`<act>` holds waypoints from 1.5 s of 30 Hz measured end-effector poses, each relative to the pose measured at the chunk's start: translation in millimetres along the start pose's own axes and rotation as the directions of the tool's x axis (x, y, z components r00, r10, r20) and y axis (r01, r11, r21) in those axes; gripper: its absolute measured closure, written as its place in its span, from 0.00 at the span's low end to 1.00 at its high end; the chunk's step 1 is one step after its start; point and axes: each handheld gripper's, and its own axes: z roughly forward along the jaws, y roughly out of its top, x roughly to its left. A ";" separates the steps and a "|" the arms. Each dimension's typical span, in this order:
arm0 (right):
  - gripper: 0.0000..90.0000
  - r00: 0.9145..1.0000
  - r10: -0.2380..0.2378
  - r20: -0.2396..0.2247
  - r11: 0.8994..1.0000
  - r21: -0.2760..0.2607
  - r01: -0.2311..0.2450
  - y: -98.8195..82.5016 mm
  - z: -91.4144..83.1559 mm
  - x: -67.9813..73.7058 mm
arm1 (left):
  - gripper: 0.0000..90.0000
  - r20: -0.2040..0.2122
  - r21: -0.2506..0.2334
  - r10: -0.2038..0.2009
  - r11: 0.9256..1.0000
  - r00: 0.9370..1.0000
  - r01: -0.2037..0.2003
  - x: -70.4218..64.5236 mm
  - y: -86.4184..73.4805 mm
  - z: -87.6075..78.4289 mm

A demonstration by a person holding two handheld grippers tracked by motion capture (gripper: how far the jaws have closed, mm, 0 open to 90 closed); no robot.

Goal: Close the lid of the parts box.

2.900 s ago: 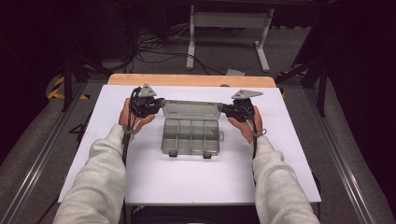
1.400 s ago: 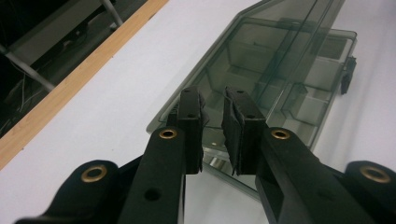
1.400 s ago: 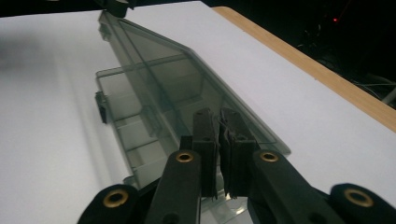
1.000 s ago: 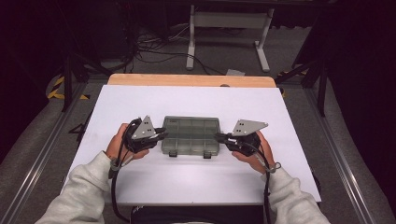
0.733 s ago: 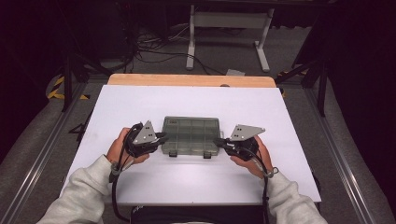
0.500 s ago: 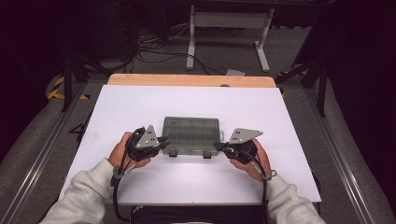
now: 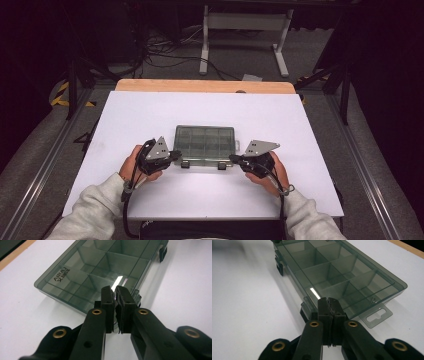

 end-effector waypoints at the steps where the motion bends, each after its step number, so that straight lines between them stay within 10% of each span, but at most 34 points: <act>1: 1.00 1.000 0.001 0.011 1.000 -0.007 -0.001 -0.9 0.4 0.2 | 0.97 0.001 -0.004 -0.004 1.000 1.000 0.004 0.4 -0.7 0.2; 45: 0.99 0.997 0.004 0.072 0.999 -0.033 -0.002 -1.8 -6.9 -1.7 | 0.93 -0.063 -0.078 -0.011 0.997 0.998 0.006 1.5 -1.0 -9.3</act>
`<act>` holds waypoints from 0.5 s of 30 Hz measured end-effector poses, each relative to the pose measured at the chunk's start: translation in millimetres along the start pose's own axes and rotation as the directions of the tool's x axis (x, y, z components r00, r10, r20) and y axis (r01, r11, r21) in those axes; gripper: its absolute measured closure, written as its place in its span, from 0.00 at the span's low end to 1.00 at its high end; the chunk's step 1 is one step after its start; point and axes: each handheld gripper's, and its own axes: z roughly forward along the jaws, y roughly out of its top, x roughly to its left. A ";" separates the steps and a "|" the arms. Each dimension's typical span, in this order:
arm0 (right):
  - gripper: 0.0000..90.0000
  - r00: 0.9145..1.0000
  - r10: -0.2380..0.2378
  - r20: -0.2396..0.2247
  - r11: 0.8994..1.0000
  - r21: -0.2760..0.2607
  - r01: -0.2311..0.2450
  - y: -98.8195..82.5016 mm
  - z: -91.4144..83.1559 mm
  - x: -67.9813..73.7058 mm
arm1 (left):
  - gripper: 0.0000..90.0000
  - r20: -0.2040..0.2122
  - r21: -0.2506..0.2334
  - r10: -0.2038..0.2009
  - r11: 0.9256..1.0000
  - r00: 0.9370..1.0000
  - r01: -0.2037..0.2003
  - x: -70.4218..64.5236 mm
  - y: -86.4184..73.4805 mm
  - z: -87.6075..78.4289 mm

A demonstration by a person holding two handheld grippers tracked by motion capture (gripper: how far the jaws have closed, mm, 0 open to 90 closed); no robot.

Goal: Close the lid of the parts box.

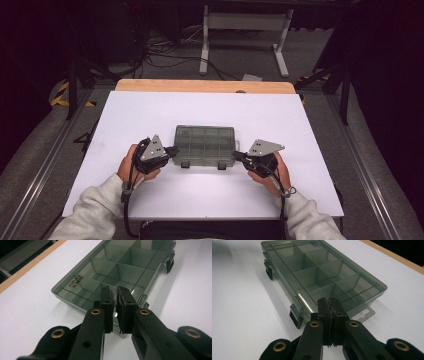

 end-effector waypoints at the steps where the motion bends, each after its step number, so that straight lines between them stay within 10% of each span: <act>1: 0.98 1.000 0.000 -0.001 1.000 0.001 0.000 -0.2 0.8 0.0 | 0.92 0.001 0.003 -0.011 1.000 1.000 0.011 0.9 -1.2 1.4; 15: 0.92 1.000 0.000 0.027 1.000 -0.030 0.001 1.4 -5.5 -3.7 | 0.90 -0.018 -0.010 -0.007 1.000 1.000 0.007 3.3 -1.1 -1.3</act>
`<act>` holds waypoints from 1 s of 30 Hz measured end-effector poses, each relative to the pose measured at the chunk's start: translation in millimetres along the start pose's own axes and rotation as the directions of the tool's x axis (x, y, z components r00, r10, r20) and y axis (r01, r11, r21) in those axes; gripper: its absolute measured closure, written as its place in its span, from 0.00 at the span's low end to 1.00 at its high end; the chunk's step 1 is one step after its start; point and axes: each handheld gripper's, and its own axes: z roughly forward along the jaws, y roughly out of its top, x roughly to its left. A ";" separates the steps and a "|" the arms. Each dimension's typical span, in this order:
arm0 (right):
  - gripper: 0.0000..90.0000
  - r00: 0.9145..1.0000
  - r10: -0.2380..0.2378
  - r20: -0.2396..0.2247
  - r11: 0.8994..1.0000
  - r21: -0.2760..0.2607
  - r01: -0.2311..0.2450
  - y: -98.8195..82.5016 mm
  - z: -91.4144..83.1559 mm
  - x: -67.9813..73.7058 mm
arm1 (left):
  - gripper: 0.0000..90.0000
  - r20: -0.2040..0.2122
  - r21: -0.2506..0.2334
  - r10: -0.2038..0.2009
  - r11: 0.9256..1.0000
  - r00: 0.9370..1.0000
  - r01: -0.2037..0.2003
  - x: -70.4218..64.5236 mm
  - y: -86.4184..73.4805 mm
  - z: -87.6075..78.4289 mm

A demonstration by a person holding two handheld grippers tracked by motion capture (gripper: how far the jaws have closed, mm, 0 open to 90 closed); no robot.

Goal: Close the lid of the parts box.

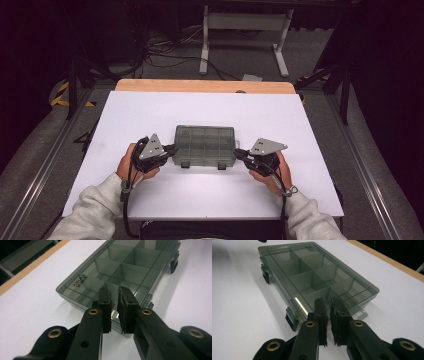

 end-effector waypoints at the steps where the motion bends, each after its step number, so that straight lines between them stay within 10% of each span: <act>1: 0.92 1.000 0.000 0.000 1.000 0.000 0.000 0.0 0.0 0.0 | 0.90 -0.002 -0.001 -0.003 1.000 1.000 0.003 0.2 0.0 -0.8; 30: 0.68 0.985 -0.018 0.173 0.993 -0.108 0.037 3.9 -50.5 -3.1 | 0.76 -0.125 -0.129 0.006 0.991 0.992 -0.022 -0.7 -3.9 -48.5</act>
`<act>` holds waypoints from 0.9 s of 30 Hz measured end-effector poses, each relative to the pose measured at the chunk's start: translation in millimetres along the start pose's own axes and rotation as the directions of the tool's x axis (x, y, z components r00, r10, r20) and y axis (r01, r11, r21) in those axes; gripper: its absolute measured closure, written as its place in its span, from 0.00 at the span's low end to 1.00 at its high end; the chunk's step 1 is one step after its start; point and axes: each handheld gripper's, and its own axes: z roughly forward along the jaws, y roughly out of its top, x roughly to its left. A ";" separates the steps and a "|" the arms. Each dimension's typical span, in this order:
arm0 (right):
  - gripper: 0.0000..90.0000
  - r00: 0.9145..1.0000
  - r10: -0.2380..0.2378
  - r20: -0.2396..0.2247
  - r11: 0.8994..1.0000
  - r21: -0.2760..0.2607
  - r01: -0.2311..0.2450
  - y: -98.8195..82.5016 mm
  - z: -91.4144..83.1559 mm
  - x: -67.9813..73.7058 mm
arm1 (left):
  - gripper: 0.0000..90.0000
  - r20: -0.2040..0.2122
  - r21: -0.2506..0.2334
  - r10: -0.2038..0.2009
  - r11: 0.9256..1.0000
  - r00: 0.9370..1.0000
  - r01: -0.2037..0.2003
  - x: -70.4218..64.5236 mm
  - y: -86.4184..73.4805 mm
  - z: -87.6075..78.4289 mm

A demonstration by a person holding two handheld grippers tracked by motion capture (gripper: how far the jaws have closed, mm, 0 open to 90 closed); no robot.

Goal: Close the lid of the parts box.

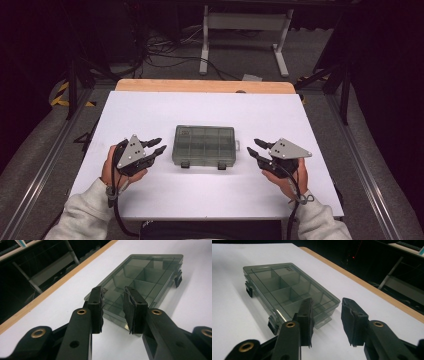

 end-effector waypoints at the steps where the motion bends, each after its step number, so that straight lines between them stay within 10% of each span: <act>1: 0.67 1.000 -0.002 0.003 1.000 0.000 0.002 -0.7 -1.4 -0.1 | 0.75 -0.005 -0.002 -0.004 1.000 1.000 0.004 0.4 -2.7 -2.6; 27: 0.50 0.999 -0.011 0.049 0.999 0.050 0.008 -28.1 -13.4 -3.5 | 0.49 -0.076 0.022 -0.047 0.999 0.996 0.049 1.1 -38.9 -28.2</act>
